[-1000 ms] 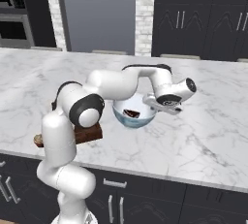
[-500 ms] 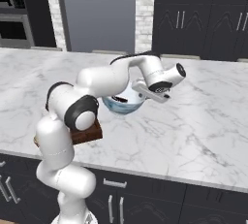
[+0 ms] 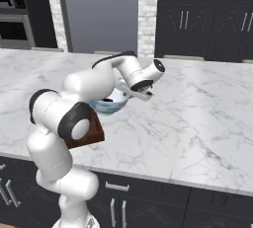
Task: Place the bowl with cake and the cupcake onto the tray.
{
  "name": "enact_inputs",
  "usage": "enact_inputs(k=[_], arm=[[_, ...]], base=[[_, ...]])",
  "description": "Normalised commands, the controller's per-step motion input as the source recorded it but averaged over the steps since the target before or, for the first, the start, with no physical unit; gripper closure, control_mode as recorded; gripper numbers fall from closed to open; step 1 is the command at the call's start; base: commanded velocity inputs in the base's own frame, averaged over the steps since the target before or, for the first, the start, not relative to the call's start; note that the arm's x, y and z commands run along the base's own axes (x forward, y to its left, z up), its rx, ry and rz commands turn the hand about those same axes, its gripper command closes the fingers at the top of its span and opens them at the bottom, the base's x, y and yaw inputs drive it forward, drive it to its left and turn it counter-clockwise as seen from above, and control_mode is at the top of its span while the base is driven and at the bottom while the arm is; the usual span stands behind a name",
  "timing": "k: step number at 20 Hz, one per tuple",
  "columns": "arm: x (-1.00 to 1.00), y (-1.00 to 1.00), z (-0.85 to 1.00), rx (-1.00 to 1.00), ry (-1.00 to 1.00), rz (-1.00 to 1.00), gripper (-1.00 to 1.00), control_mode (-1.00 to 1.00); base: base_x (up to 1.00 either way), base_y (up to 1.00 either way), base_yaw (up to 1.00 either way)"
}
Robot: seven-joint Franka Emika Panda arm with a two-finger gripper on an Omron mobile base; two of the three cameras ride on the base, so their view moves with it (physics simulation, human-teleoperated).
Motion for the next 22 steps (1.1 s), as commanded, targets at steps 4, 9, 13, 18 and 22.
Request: enact_inputs(k=[4,9,13,18,22], arm=[[0.05,0.71,0.0,0.0,0.0,0.0,1.0,-1.0],[0.03,0.68,0.0,0.0,0.0,0.0,1.0,-1.0],[0.01,0.59,0.0,0.0,0.0,0.0,1.0,-1.0],[0.02,0.4,-0.05,0.0,0.0,-0.01,1.0,-1.0],[0.0,0.42,-0.13,0.0,0.0,0.0,1.0,-1.0]], base=[[0.0,0.0,0.0],[0.0,0.0,0.0],[0.0,0.0,0.0],[0.0,0.0,0.0],[0.0,0.0,0.0]])
